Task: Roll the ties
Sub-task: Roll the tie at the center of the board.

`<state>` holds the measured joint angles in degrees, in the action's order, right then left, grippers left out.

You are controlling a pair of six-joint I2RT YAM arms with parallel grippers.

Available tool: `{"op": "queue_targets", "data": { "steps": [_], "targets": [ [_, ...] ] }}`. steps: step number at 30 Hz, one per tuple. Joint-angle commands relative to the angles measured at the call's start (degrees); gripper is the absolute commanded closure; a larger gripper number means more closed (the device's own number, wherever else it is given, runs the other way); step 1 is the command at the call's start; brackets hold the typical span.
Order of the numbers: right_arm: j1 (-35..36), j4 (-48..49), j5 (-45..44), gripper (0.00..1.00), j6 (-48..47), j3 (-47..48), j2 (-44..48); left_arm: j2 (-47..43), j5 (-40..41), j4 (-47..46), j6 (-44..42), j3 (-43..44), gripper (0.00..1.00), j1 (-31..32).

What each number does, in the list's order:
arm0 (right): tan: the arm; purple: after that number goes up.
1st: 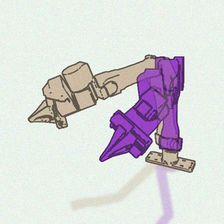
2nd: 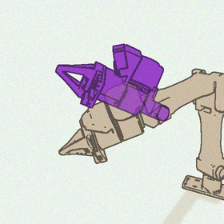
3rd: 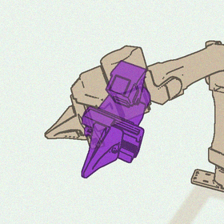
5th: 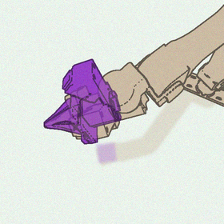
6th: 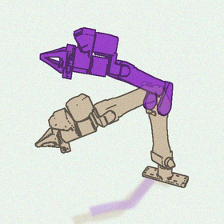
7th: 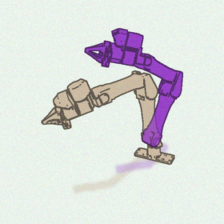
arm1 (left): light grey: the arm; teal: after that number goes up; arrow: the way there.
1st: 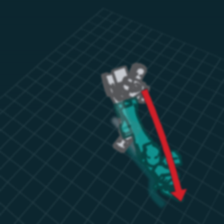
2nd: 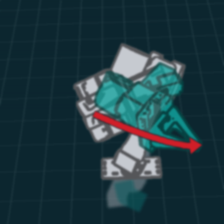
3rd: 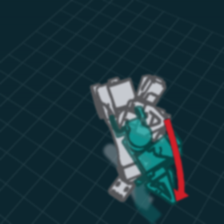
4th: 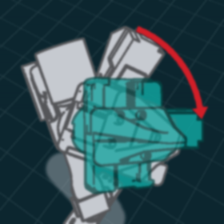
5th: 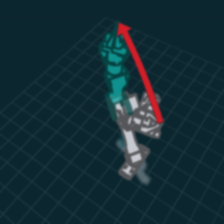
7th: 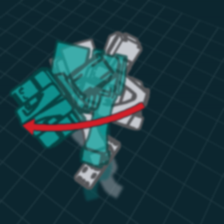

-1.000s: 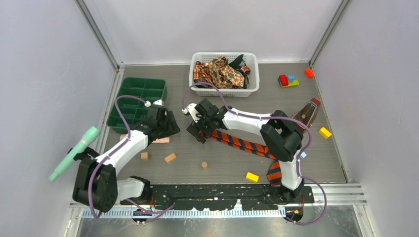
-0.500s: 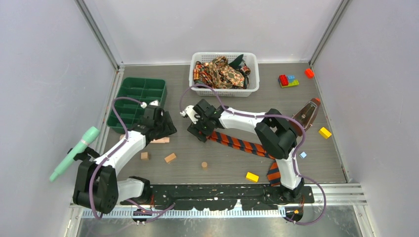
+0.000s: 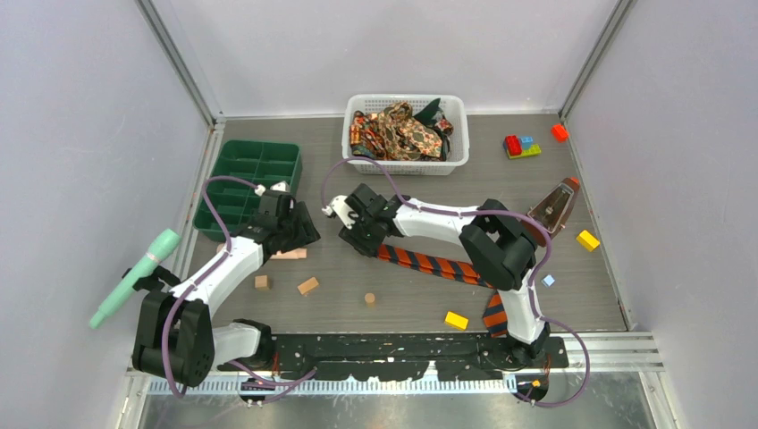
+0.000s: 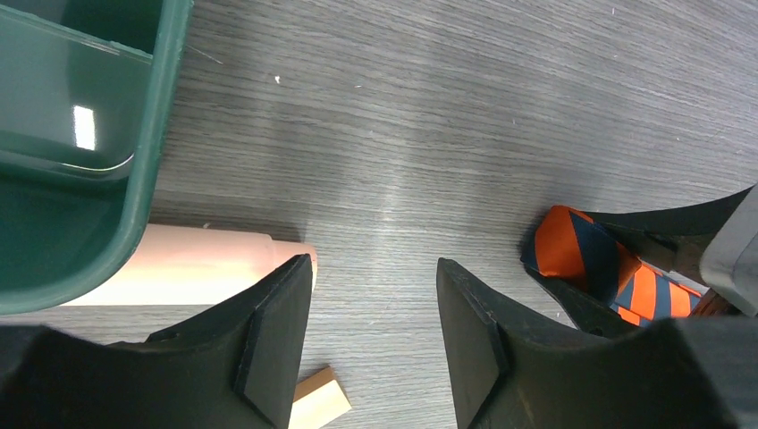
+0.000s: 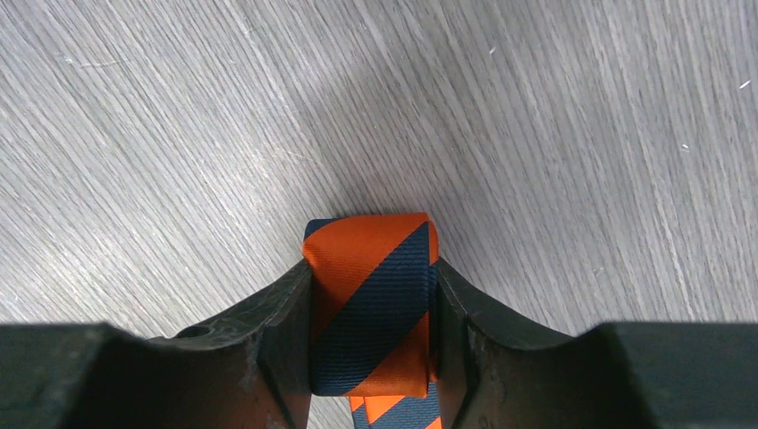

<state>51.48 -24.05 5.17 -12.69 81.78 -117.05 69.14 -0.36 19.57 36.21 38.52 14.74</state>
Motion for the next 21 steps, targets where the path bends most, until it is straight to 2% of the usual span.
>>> {"op": "queue_targets", "data": {
  "steps": [1,9,10,13,15,21],
  "targets": [
    [1.50,-0.14,-1.55,0.51,0.82,-1.60,-1.26,-0.39,-1.33,-0.51,-0.61,-0.29,0.45,-0.50],
    [3.45,1.14,-1.84,0.59,1.76,-2.81,-1.37,-0.98,-1.55,-0.11,-0.35,-0.72,0.45,-0.59],
    [3.84,1.10,-1.88,0.58,1.77,-2.92,-1.31,-1.08,-1.76,-0.07,-0.33,-0.73,0.45,-0.59],
    [4.73,1.37,-2.31,0.39,1.67,-3.59,-0.47,-1.22,-1.92,0.03,-0.17,-0.88,0.45,-0.59],
    [5.18,1.82,-2.58,0.34,1.43,-4.01,0.03,-1.29,-1.92,0.02,-0.16,-0.91,0.45,-0.68],
    [5.42,0.56,-2.74,0.30,0.16,-3.34,0.43,-1.58,-1.71,0.60,-0.30,-0.81,0.45,-0.68]
  ]
}}
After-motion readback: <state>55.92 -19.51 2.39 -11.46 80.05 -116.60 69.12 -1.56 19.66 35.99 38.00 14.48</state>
